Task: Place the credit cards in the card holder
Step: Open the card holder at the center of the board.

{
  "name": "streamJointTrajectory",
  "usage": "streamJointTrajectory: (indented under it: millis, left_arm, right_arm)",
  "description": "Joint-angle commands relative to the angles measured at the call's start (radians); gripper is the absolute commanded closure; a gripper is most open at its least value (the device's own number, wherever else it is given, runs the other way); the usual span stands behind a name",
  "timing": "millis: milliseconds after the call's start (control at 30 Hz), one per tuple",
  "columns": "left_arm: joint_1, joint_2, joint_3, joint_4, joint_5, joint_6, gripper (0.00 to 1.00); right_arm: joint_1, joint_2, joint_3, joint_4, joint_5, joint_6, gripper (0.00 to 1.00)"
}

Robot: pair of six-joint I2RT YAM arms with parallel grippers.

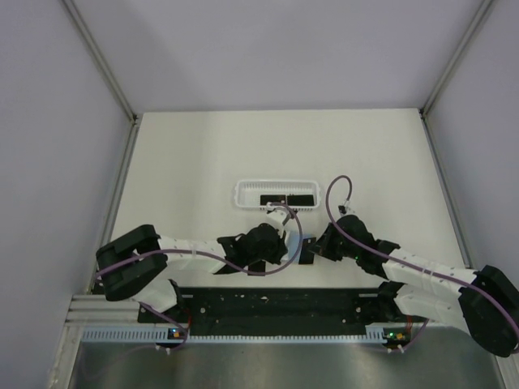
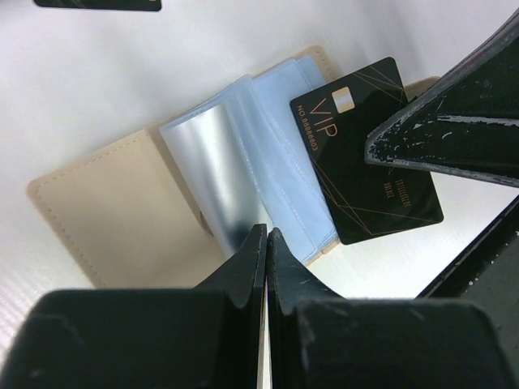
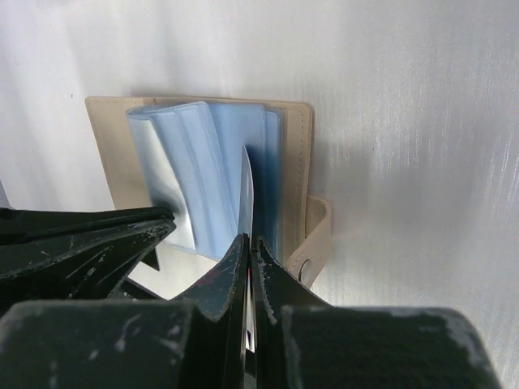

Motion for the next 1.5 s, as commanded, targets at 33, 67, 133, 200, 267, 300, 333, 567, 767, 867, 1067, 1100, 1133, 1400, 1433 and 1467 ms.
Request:
streamJointTrajectory:
  millis: [33, 67, 133, 200, 267, 300, 333, 567, 767, 867, 1067, 1100, 1133, 1400, 1433, 1467]
  left_arm:
    - [0.0, -0.073, -0.027, -0.039, -0.055, -0.008, 1.0]
    - [0.0, -0.075, -0.029, -0.042, -0.058, -0.008, 1.0]
    - [-0.001, -0.07, -0.029, -0.042, -0.061, -0.006, 1.0]
    - [0.0, -0.062, -0.029, -0.042, -0.061, -0.006, 1.0]
    - [0.0, -0.053, -0.027, -0.041, -0.061, -0.008, 1.0]
    - [0.0, -0.047, -0.029, -0.038, -0.059, -0.008, 1.0]
    - [0.0, -0.041, -0.026, -0.038, -0.059, -0.006, 1.0]
    - [0.0, -0.018, -0.017, -0.038, -0.062, -0.006, 1.0]
    - [0.0, 0.016, -0.003, -0.035, -0.053, -0.005, 1.0]
    - [0.0, 0.024, -0.003, -0.032, -0.049, -0.005, 1.0]
    - [0.0, 0.017, -0.006, -0.03, -0.053, -0.006, 1.0]
    - [-0.001, 0.016, -0.006, -0.033, -0.055, -0.006, 1.0]
    - [-0.001, 0.014, -0.006, -0.035, -0.055, -0.006, 1.0]
    - [0.0, 0.01, -0.009, -0.033, -0.053, -0.006, 1.0]
    - [0.0, 0.01, -0.01, -0.032, -0.053, -0.006, 1.0]
    - [-0.001, 0.008, -0.009, -0.03, -0.053, -0.006, 1.0]
  right_arm:
    - [-0.009, 0.002, -0.014, -0.065, 0.038, -0.026, 1.0]
    - [-0.009, 0.002, -0.014, -0.062, 0.036, -0.026, 1.0]
    - [-0.009, 0.003, -0.014, -0.062, 0.036, -0.026, 1.0]
    - [-0.009, 0.0, -0.013, -0.062, 0.038, -0.024, 1.0]
    - [-0.009, -0.004, -0.013, -0.062, 0.036, -0.024, 1.0]
    - [-0.009, -0.008, -0.014, -0.062, 0.036, -0.024, 1.0]
    - [-0.009, -0.012, -0.014, -0.065, 0.038, -0.024, 1.0]
    - [-0.009, -0.069, -0.011, -0.074, 0.038, -0.03, 1.0]
    - [-0.009, -0.224, -0.008, -0.077, 0.038, -0.067, 1.0]
    - [-0.009, -0.268, 0.006, -0.068, 0.03, -0.098, 1.0]
    - [-0.009, -0.187, 0.024, 0.036, -0.051, -0.133, 1.0]
    - [-0.009, -0.149, 0.026, 0.062, -0.061, -0.13, 1.0]
    - [-0.009, -0.121, 0.026, 0.085, -0.071, -0.124, 1.0]
    - [-0.009, 0.038, 0.043, 0.21, -0.099, -0.09, 1.0]
    - [-0.008, 0.049, 0.041, 0.219, -0.1, -0.087, 1.0]
    - [-0.009, 0.06, 0.038, 0.231, -0.102, -0.084, 1.0]
